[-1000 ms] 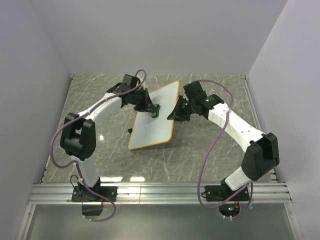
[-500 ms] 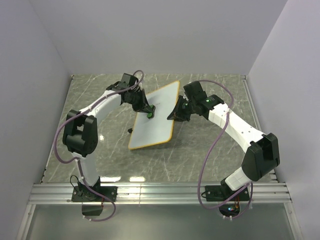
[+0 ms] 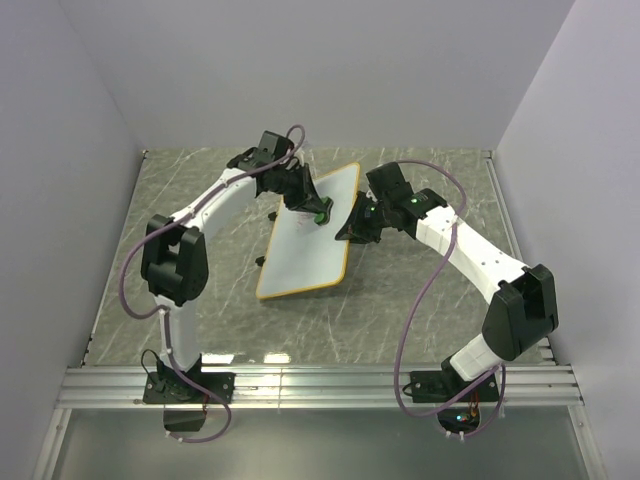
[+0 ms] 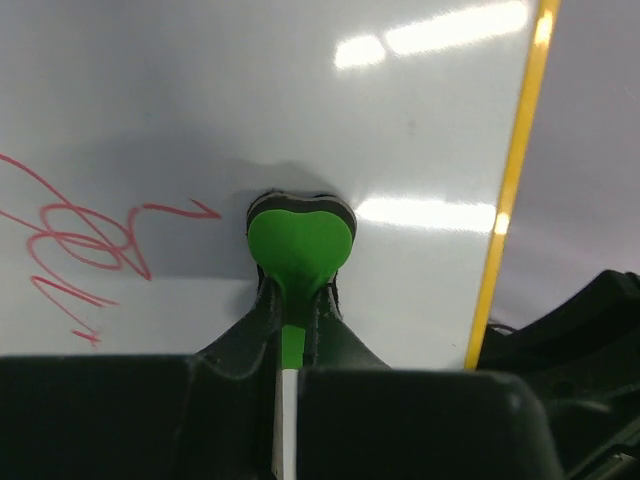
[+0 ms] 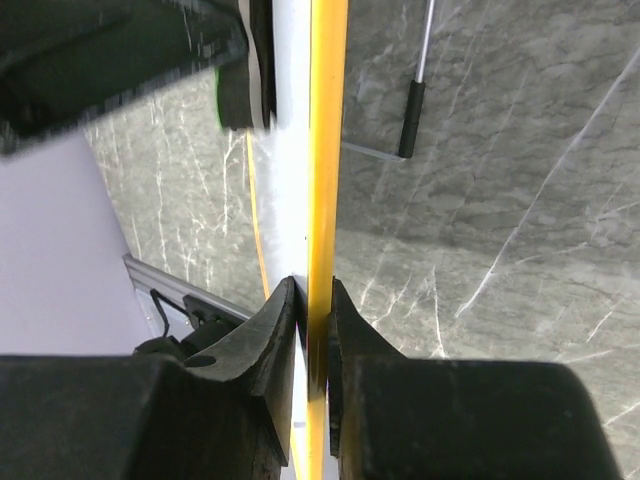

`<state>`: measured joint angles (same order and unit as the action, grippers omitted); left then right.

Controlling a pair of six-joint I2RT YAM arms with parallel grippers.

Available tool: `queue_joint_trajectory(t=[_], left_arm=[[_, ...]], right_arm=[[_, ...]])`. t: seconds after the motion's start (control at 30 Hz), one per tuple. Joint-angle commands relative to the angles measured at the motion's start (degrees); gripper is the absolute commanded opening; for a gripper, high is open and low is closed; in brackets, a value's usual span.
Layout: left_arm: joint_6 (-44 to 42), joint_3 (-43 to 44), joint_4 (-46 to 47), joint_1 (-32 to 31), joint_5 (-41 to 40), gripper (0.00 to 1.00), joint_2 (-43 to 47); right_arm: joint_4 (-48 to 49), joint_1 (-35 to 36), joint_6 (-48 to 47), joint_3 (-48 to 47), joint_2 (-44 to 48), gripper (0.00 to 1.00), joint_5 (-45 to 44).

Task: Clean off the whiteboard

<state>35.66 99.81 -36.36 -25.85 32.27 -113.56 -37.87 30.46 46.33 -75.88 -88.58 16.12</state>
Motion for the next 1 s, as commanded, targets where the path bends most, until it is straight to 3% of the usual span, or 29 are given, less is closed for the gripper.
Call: queue_joint_trajectory(t=[0.0,0.27,0.43,0.97], left_arm=[[-2.0,-2.4,-2.0,0.9,-0.9,0.0,-6.1],[-5.7,-14.6,0.1,8.4,-4.3,0.0,-8.3],[-6.7,-13.6,-1.2,8.7,-3.3,0.0,-8.4],[2.6,-10.6,-2.6,-1.8,4.2,0.0,2.5]], right_arm=[[-2.0,2.9,-7.1,-0.2,-3.5,0.0,-1.0],[-2.7,2.9,-7.6,-0.1,-3.4,0.0,-1.8],[-2.7,2.9,-7.6,-0.3,-4.0,0.0,-1.8],[-1.8,2.9,-7.4,-3.4,-7.8,0.0,-0.4]])
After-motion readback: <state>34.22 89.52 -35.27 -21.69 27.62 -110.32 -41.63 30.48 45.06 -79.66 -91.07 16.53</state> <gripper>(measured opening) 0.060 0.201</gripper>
